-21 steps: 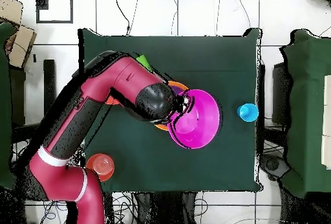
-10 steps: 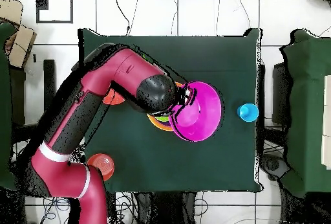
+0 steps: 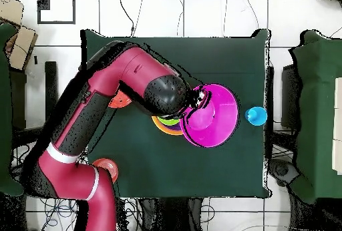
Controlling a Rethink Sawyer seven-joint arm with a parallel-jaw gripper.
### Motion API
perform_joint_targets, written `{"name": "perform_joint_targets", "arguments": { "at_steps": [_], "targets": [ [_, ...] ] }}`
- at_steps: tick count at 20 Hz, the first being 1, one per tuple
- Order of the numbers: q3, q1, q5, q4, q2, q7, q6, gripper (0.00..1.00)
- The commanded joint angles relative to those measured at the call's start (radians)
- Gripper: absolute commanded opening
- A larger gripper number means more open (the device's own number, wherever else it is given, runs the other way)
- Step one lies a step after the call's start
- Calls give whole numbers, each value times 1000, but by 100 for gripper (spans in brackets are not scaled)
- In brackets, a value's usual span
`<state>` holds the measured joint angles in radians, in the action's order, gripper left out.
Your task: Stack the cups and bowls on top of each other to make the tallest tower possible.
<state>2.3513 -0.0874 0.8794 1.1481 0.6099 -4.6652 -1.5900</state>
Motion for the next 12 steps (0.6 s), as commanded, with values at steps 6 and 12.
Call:
{"name": "perform_joint_targets", "arguments": {
  "at_steps": [6,12],
  "targets": [
    [-49,-17,-48,-174,18,-292,69,0],
    [-172,-68,-60,-245,-25,-212,229,0]
  ]
}}
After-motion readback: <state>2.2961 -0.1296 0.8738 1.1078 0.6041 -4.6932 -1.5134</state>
